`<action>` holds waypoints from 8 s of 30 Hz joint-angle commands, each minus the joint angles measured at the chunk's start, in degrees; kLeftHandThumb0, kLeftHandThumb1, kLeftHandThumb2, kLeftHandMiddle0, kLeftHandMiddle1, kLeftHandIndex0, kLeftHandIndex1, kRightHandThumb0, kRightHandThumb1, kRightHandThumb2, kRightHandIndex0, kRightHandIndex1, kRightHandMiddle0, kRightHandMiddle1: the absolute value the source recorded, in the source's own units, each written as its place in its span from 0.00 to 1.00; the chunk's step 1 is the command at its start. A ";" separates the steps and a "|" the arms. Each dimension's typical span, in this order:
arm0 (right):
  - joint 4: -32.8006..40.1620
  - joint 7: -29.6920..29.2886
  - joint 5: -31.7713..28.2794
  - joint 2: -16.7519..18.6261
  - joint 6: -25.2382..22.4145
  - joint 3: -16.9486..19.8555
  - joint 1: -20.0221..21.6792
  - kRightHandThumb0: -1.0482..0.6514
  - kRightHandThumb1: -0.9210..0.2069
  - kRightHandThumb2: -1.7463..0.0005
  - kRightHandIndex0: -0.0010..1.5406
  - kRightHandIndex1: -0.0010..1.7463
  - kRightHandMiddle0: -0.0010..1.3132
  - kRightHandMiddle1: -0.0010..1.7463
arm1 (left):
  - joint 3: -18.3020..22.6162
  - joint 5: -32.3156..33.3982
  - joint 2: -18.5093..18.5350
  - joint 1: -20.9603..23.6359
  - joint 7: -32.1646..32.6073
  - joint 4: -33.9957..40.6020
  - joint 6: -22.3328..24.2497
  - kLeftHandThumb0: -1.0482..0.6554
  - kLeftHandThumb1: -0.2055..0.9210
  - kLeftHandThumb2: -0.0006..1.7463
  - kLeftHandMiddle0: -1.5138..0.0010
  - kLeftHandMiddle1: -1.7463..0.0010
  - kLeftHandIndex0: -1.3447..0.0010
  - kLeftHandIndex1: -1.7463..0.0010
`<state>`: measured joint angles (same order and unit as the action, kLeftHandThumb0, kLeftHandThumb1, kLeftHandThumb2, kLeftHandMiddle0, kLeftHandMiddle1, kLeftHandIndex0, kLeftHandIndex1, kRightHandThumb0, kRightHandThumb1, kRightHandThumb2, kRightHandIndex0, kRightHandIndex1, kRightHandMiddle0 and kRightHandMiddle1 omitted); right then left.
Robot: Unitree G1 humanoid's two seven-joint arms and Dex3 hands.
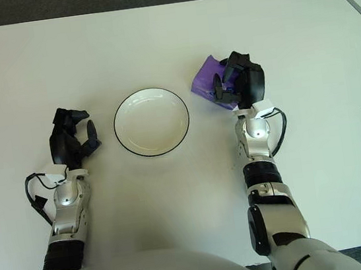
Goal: Put the tissue paper into the plate.
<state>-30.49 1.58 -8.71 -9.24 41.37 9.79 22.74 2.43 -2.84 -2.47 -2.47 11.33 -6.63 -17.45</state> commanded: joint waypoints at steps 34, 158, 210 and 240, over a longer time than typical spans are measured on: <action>15.03 12.25 -8.39 4.69 -2.84 -1.70 -0.95 0.58 0.79 0.05 0.87 1.00 0.89 1.00 | -0.35 -1.10 0.02 -3.26 -0.07 -6.56 0.70 0.38 0.69 0.57 0.54 0.22 0.69 0.00; 23.19 40.34 20.89 -38.15 -18.00 -13.67 8.30 0.03 0.18 0.83 0.00 0.00 0.00 0.00 | -1.19 -0.60 -0.75 -5.62 -1.08 -4.95 -0.53 0.38 0.71 0.56 0.56 0.21 0.70 0.00; -21.03 17.52 31.83 -27.44 -6.50 -24.24 18.62 0.02 0.26 0.72 0.00 0.00 0.00 0.00 | -0.69 -1.33 -1.39 -7.06 -0.12 -2.24 0.89 0.38 0.71 0.56 0.55 0.21 0.70 0.00; -14.71 -5.25 36.01 -21.18 -11.54 -25.52 6.03 0.26 0.56 0.46 0.00 0.61 0.00 0.74 | -0.35 -1.24 -1.43 -7.36 0.06 -3.25 -0.92 0.38 0.71 0.56 0.56 0.21 0.70 0.00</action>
<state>-43.79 -4.29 23.84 -32.90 32.63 -13.04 33.05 1.98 -3.23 -3.54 -4.95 11.00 -4.85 -19.97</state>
